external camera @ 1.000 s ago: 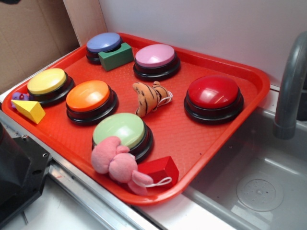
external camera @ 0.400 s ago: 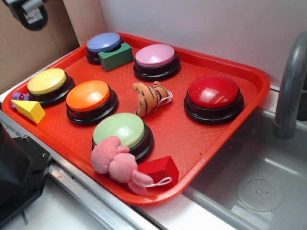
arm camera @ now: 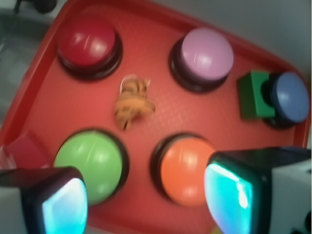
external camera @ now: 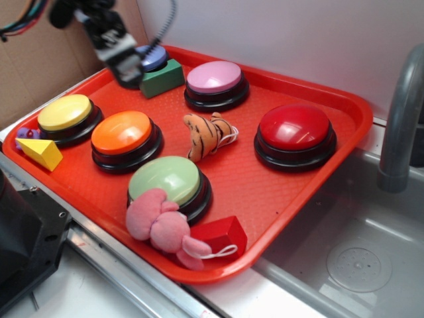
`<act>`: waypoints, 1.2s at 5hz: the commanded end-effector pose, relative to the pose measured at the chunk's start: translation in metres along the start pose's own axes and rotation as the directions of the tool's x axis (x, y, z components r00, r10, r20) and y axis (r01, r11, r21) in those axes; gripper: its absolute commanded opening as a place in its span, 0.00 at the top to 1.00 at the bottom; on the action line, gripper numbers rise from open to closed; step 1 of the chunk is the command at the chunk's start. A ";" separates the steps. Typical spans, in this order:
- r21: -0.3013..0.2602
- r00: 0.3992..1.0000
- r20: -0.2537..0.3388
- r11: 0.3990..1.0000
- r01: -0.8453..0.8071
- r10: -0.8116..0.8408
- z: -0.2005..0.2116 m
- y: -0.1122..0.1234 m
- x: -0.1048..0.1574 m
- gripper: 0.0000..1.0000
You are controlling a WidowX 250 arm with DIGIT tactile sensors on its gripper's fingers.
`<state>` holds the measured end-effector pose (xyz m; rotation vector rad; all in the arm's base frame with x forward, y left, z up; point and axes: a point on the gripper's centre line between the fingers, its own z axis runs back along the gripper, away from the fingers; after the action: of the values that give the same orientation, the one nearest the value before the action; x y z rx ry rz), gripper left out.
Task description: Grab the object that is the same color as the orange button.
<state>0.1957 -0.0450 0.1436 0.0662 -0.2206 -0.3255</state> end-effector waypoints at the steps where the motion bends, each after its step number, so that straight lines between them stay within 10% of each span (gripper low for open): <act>1: -0.006 0.998 0.043 0.999 0.050 -0.049 -0.049 -0.002 0.031 0.00; 6: -0.020 1.000 -0.004 1.000 0.022 -0.022 -0.121 -0.002 0.035 0.00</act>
<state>0.2482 -0.0529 0.0253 0.0562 -0.1808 -0.3520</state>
